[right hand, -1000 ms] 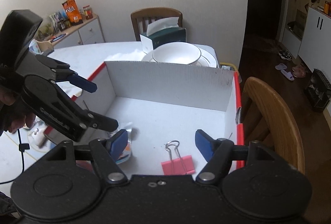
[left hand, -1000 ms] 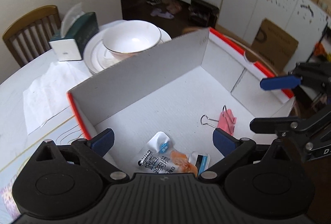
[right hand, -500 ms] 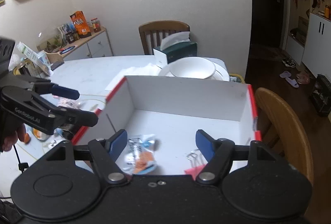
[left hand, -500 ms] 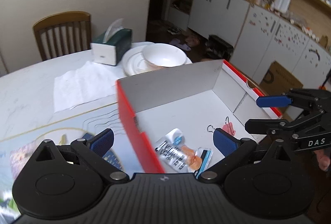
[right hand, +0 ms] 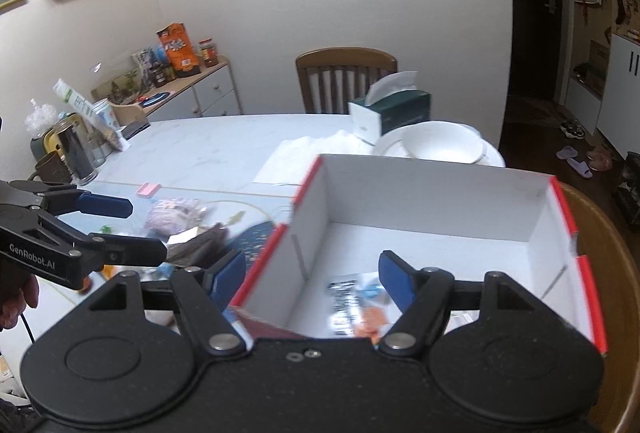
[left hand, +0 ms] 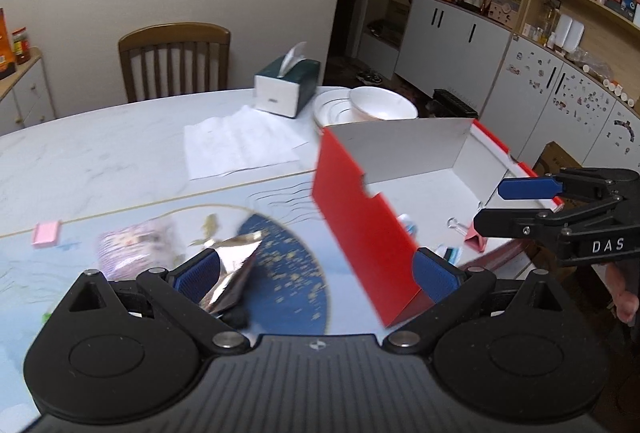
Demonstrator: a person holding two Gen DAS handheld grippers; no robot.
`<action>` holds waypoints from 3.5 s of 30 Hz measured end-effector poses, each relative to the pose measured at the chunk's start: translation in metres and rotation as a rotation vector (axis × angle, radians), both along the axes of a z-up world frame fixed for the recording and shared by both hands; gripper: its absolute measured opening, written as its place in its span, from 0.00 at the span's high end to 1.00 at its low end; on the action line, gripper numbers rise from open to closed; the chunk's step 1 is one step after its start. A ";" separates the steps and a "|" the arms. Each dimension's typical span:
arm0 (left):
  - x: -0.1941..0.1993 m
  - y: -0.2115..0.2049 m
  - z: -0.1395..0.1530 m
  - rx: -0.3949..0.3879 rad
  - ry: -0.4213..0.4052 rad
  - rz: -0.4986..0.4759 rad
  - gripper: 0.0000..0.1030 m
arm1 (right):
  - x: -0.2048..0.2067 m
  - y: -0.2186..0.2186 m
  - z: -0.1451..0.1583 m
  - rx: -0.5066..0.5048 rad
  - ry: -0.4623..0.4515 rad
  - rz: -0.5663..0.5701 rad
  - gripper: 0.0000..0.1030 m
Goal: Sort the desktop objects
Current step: 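Withdraw both tools from the box back over the table items, then grasp the mandarin orange with the left tool while the right tool grasps the white tooth plush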
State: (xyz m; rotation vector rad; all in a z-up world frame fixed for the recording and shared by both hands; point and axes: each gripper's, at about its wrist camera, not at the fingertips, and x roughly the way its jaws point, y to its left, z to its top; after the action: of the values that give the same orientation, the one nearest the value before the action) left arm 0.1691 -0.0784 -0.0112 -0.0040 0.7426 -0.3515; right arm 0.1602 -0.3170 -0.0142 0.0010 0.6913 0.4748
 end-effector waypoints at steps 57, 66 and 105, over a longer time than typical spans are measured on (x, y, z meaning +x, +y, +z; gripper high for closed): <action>-0.046 0.194 -0.104 0.190 0.080 0.057 0.01 | -0.012 0.212 -0.105 -0.178 0.136 -0.027 0.29; -0.040 0.197 -0.111 0.180 0.119 0.042 0.12 | -0.004 0.224 -0.114 -0.199 0.155 -0.019 0.29; -0.040 0.183 -0.102 0.138 0.157 0.031 0.66 | -0.009 0.215 -0.106 -0.194 0.168 -0.006 0.46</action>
State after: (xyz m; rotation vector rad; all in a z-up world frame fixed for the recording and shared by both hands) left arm 0.1295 0.1045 -0.1129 0.0883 0.9199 -0.2716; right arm 0.1512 -0.1018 -0.1200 -0.1408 0.8997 0.4031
